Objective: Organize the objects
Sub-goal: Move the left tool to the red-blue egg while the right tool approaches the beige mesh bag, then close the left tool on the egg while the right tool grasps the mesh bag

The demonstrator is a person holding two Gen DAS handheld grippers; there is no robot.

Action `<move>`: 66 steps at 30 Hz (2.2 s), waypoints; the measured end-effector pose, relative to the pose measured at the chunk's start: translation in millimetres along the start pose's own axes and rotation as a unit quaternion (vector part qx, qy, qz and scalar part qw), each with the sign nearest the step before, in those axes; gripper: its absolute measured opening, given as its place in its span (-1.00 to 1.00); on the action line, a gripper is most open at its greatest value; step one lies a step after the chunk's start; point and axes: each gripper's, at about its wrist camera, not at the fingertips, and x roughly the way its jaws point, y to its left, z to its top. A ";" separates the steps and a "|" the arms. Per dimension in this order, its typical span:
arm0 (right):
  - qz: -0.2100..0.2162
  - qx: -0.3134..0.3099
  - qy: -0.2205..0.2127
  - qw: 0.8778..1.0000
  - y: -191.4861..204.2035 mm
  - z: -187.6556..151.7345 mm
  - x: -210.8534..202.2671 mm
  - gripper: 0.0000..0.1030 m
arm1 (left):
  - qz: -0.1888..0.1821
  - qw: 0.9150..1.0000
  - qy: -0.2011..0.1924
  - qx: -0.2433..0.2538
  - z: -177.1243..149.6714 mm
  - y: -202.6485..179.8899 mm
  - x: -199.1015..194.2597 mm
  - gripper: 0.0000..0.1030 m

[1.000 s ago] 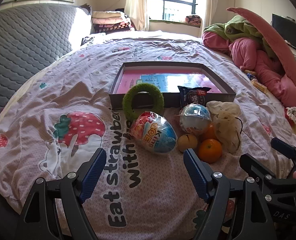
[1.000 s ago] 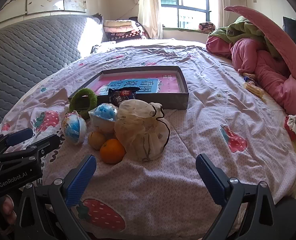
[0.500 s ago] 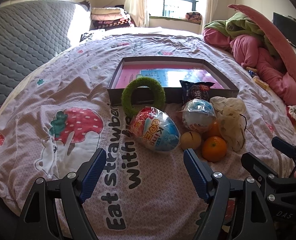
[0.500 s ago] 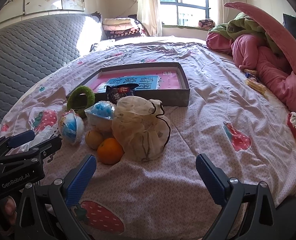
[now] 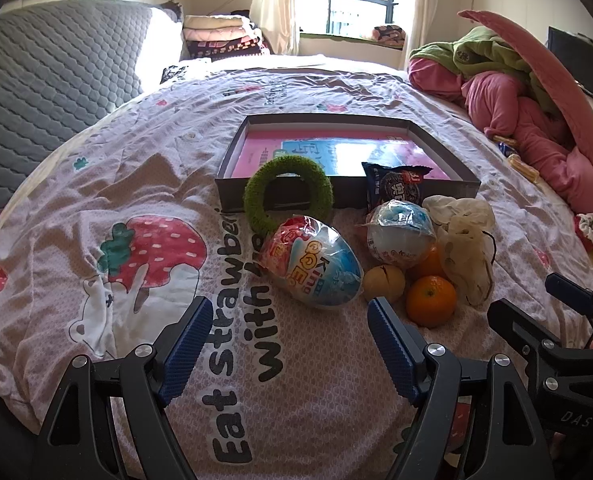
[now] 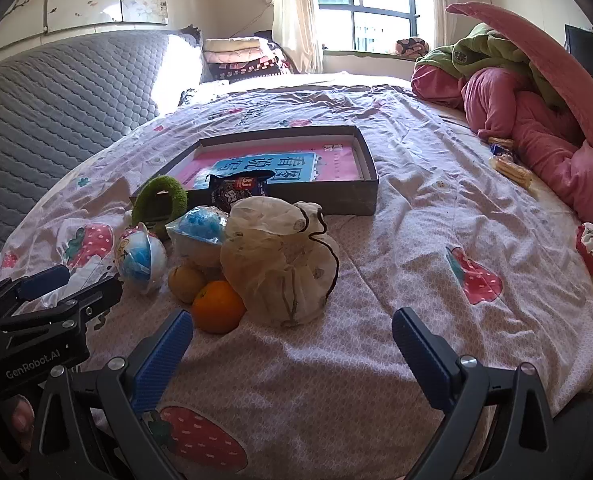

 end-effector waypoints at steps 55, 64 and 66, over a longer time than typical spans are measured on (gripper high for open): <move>0.053 0.019 0.039 0.998 -13.5 38.2 68.7 0.28 | -0.023 0.993 0.072 -0.086 22.7 19.1 68.4 0.64; 0.051 0.003 0.009 0.999 -10.1 39.6 65.5 -0.23 | -0.007 0.990 0.088 -0.111 27.2 25.3 86.2 0.65; 0.047 -0.001 0.006 0.999 -10.1 39.6 66.3 -0.32 | -0.008 0.990 0.083 -0.113 28.4 26.5 87.3 0.64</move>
